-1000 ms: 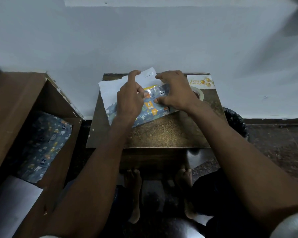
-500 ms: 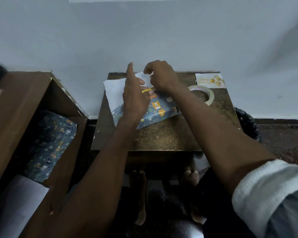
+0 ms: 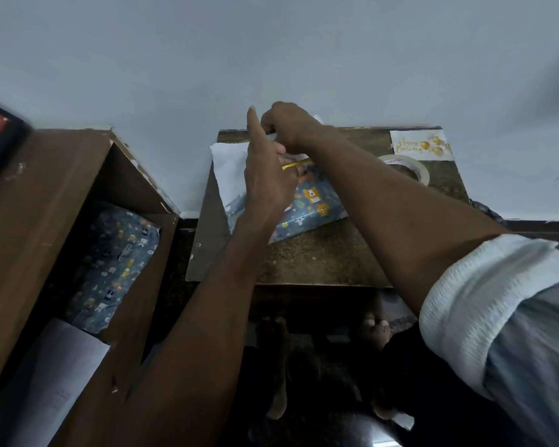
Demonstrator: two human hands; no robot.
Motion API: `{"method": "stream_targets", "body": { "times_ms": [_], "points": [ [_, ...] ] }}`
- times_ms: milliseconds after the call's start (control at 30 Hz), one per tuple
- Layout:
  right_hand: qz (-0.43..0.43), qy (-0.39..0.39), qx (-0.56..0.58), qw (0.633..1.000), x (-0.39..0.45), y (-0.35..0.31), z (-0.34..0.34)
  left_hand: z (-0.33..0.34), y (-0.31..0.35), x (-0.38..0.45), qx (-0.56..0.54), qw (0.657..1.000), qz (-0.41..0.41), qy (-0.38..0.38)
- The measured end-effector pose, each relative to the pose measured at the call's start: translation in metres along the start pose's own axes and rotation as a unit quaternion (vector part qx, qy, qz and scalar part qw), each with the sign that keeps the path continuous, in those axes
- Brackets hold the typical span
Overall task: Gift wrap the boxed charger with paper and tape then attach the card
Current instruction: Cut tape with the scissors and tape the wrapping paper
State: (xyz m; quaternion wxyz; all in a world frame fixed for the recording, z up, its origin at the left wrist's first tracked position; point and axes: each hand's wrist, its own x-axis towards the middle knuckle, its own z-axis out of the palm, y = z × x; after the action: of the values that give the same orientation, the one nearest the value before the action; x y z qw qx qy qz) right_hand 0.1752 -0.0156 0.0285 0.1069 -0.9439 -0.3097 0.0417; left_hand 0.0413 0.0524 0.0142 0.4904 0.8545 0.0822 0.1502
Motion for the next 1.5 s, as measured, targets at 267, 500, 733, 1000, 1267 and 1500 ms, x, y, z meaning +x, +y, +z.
{"method": "stream_targets", "body": {
  "times_ms": [267,500,733,1000,1267,1500],
  "points": [
    [0.019,0.100,-0.082,0.991,-0.030,0.004,-0.020,-0.001,-0.004,0.001,0.016,0.999,0.027,-0.017],
    [0.025,0.170,-0.069,0.983,-0.079,-0.024,-0.055,0.001,0.013,-0.015,0.334,0.924,0.115,0.148],
    [0.034,0.167,-0.017,0.985,-0.149,-0.038,-0.053,-0.005,0.038,-0.033,0.449,0.869,0.110,0.179],
    [0.045,0.158,0.036,0.986,-0.185,-0.027,-0.023,-0.021,0.047,-0.045,0.507,0.855,0.106,-0.009],
    [0.039,0.152,0.031,0.987,-0.203,-0.029,-0.021,-0.036,0.046,-0.058,0.438,0.886,0.133,-0.070],
    [-0.009,0.047,0.087,0.995,-0.213,-0.013,-0.026,-0.054,0.037,-0.064,0.369,0.912,0.131,-0.123]
  ]
}}
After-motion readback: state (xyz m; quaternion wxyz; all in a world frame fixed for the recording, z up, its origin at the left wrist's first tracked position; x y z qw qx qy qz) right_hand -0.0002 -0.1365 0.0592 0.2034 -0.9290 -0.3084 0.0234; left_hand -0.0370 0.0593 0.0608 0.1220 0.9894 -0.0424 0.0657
